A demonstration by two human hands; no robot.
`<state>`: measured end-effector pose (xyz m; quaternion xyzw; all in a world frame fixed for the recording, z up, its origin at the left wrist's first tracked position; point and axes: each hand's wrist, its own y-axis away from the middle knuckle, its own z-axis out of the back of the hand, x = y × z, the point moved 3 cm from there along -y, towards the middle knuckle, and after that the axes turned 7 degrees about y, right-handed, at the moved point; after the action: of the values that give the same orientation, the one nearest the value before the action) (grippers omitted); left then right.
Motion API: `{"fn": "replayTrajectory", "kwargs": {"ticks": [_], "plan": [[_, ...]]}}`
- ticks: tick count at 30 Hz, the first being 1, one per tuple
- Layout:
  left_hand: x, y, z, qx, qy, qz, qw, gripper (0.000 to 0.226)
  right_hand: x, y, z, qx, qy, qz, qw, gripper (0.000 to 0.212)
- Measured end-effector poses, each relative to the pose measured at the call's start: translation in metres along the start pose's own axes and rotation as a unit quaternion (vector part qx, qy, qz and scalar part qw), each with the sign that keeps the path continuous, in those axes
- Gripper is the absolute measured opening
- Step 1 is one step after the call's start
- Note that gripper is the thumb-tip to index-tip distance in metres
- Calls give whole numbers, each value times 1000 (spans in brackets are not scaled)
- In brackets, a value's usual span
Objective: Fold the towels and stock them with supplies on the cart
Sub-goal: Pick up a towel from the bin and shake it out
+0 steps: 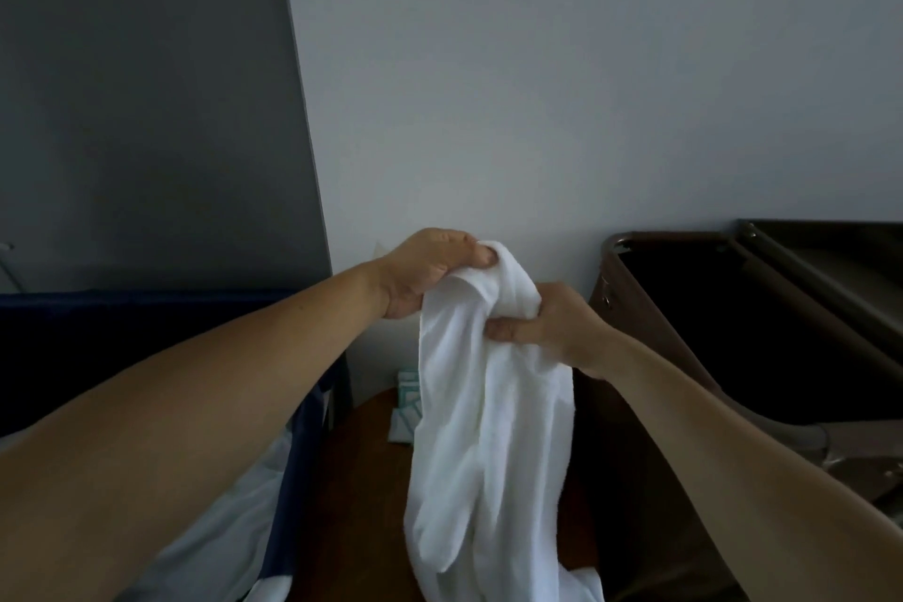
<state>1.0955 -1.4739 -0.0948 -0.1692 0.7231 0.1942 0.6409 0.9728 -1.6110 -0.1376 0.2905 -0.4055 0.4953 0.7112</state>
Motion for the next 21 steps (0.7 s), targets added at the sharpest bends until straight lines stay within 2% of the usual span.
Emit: {"fn": "replayTrajectory", "kwargs": {"ticks": [3,6,7,10,12,16,19,21], "plan": [[9,5,9,52,68,5,996,55,16,-1,5,-49,-82,14,995,32],[28,13,17,116,55,55,990,92,34,-3,13,-61,-168,20,984,29],[36,15,20,121,19,74,990,92,40,-5,16,-56,-177,20,982,29],[57,24,18,142,-132,103,976,61,53,-7,23,-54,-195,19,979,31],[65,25,14,115,-181,110,970,55,55,-8,26,-52,-206,22,977,38],[61,23,17,68,-199,95,973,49,46,-6,35,-72,-185,11,980,49],[46,20,23,36,-151,72,985,40,29,0,47,-80,-130,-15,988,48],[34,14,18,10,-99,57,993,38,19,3,52,-92,-63,-45,993,56]]}}
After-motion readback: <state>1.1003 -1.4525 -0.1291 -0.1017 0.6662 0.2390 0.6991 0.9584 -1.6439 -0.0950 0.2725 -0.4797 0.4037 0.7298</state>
